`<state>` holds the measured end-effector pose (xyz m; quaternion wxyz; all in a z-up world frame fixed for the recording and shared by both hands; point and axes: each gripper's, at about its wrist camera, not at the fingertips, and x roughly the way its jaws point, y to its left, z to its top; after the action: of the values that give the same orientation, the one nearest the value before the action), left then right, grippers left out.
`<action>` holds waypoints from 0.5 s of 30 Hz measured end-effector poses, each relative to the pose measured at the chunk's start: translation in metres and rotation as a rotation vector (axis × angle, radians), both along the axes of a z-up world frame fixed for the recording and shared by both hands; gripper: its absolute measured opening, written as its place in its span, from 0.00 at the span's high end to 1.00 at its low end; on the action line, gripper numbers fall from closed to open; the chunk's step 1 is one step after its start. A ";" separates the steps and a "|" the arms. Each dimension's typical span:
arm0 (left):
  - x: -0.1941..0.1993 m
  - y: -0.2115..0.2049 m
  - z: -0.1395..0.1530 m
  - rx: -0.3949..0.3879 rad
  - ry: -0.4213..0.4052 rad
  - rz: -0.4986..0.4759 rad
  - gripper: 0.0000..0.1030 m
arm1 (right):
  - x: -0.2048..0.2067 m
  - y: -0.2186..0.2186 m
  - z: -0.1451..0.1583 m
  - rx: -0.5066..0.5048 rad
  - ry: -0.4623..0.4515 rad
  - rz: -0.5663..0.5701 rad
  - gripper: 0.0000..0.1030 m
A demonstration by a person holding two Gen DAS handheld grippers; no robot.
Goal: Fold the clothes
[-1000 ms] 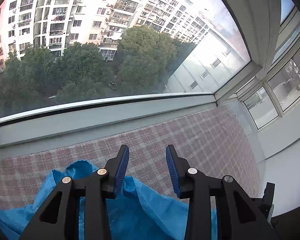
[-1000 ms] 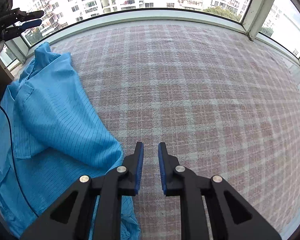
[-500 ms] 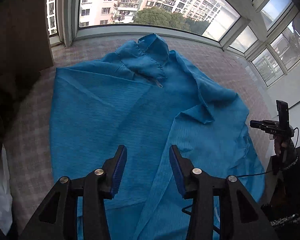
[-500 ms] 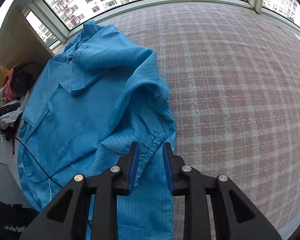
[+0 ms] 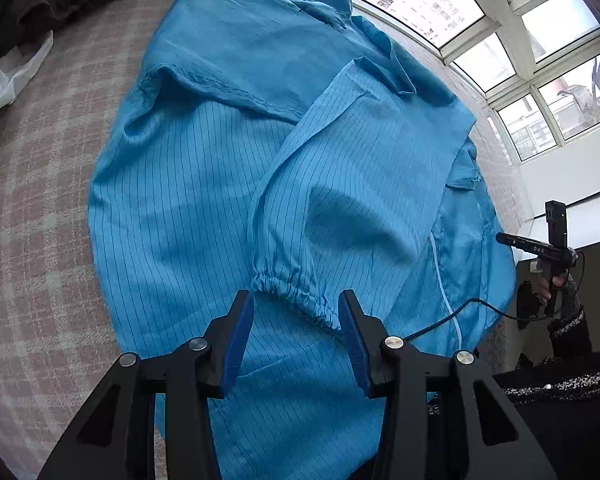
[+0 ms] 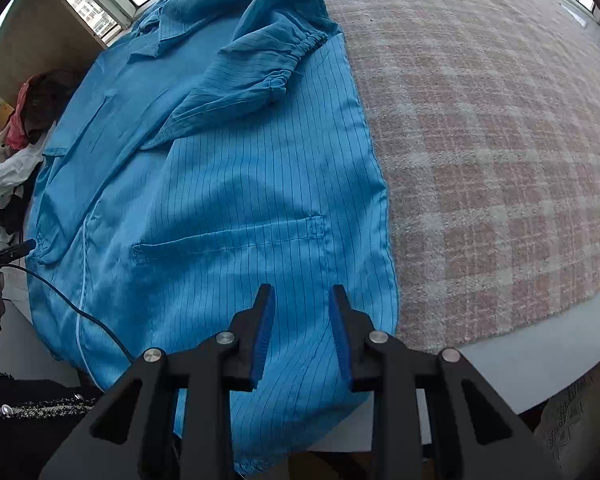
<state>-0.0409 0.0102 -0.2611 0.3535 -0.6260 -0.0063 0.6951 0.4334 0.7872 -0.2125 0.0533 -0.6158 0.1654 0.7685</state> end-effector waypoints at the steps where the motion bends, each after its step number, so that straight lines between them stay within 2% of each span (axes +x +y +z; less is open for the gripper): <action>1: 0.009 -0.004 -0.005 -0.009 -0.008 -0.003 0.59 | 0.006 -0.003 0.000 0.026 -0.013 0.006 0.73; 3: 0.022 -0.015 -0.014 -0.016 -0.022 0.006 0.59 | 0.013 -0.005 0.002 0.057 -0.056 -0.001 0.73; 5: 0.030 -0.025 -0.014 0.004 -0.026 0.026 0.60 | 0.012 -0.007 0.015 0.070 -0.038 -0.013 0.73; 8: 0.029 -0.026 0.002 0.009 0.022 0.022 0.60 | -0.002 -0.016 0.048 0.066 0.055 -0.002 0.72; 10: 0.023 -0.020 0.018 0.018 0.070 -0.001 0.59 | -0.021 -0.024 0.072 0.079 0.123 0.022 0.62; 11: 0.019 -0.016 0.026 0.025 0.093 -0.011 0.59 | -0.031 -0.028 0.084 0.087 0.156 0.035 0.61; 15: -0.004 0.007 0.054 0.041 0.182 -0.065 0.59 | -0.086 -0.039 0.118 0.129 0.259 0.095 0.60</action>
<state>-0.0446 0.0173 -0.2074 0.3877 -0.5530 0.0320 0.7368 0.3475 0.7477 -0.0948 0.0346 -0.5138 0.0920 0.8522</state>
